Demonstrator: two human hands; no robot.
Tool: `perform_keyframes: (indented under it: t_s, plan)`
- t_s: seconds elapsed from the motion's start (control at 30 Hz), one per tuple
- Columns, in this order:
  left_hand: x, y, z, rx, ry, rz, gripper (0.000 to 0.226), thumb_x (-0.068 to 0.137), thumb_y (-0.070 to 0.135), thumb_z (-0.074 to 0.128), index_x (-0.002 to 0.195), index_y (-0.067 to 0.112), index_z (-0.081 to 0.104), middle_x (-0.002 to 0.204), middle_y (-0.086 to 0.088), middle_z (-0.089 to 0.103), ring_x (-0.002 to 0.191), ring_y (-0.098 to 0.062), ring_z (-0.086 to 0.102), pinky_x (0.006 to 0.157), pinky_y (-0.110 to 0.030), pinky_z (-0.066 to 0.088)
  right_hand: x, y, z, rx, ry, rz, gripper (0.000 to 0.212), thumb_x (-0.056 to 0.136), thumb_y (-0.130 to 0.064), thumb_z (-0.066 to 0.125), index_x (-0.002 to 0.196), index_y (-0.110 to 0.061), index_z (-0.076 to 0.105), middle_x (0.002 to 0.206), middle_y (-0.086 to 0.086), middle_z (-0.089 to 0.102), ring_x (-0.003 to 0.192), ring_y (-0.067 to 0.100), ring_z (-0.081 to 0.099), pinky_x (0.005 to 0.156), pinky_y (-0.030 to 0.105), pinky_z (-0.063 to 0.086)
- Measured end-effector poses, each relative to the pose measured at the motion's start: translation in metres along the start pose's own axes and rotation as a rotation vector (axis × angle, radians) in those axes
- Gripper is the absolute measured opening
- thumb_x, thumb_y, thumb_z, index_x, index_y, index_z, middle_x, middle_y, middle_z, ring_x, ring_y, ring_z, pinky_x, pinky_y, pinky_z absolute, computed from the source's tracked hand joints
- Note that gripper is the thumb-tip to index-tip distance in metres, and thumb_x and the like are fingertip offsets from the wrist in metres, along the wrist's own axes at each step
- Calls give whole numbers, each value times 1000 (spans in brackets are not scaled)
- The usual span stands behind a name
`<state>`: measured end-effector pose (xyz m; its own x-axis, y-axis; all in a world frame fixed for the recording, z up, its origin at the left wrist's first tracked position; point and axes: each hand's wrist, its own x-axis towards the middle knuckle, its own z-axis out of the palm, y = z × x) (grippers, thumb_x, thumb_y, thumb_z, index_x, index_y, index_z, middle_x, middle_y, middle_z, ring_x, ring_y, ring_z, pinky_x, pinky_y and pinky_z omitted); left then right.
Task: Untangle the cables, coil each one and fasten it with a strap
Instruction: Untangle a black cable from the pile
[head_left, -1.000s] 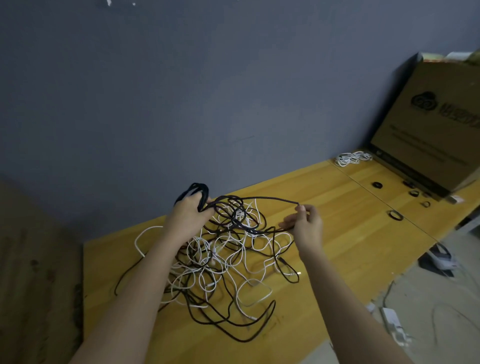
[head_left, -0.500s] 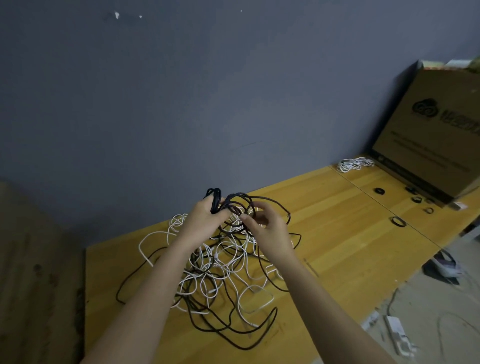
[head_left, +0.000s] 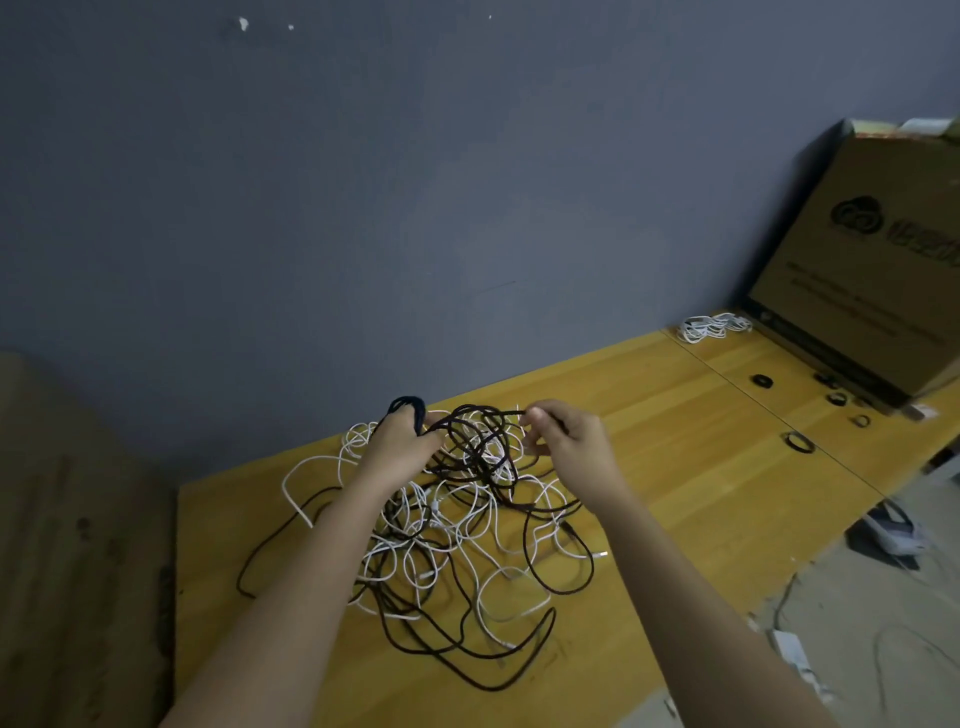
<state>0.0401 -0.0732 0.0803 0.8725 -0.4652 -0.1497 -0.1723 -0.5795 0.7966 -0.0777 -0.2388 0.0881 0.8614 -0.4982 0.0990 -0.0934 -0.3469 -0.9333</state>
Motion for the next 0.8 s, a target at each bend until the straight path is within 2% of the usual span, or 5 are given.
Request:
perform_keyframes:
  t_s: [0.1, 0.27, 0.43, 0.57, 0.8]
  plan:
    - [9, -15, 2, 23, 36, -78, 12, 92, 21, 57, 102, 18, 51, 83, 0, 53, 69, -19, 52, 63, -30, 39, -7, 1, -3, 163, 74, 68, 22, 99, -15, 48, 85, -18, 65, 71, -1, 61, 64, 15, 51, 51, 21, 41]
    - [15, -27, 1, 109, 111, -102, 16, 92, 25, 60, 96, 14, 50, 85, -2, 56, 69, -18, 52, 61, -31, 39, -11, 9, -10, 288, 271, 131, 26, 100, -19, 46, 81, -19, 63, 68, -5, 55, 58, 11, 37, 52, 24, 28]
    - [16, -31, 0, 101, 78, -88, 19, 91, 28, 62, 99, 13, 53, 101, -5, 61, 80, -21, 56, 70, -31, 40, -3, 18, -18, 236, 422, 143, 23, 101, -22, 46, 92, -15, 66, 76, -3, 57, 69, 7, 50, 64, 23, 39]
    - [7, -19, -5, 68, -118, -5, 32, 85, 29, 67, 103, 5, 57, 87, -3, 55, 75, -21, 55, 66, -32, 38, 7, 34, -30, -109, 333, 167, 28, 102, -27, 43, 110, -11, 63, 98, 3, 61, 93, 27, 60, 82, 44, 52]
    - [1, 5, -10, -232, -133, -6, 18, 87, 20, 64, 103, 16, 58, 75, 3, 49, 65, -12, 46, 59, -28, 34, 6, 31, -26, -224, 204, -8, 28, 98, -16, 50, 124, -19, 60, 117, -5, 53, 107, 8, 49, 84, 8, 36]
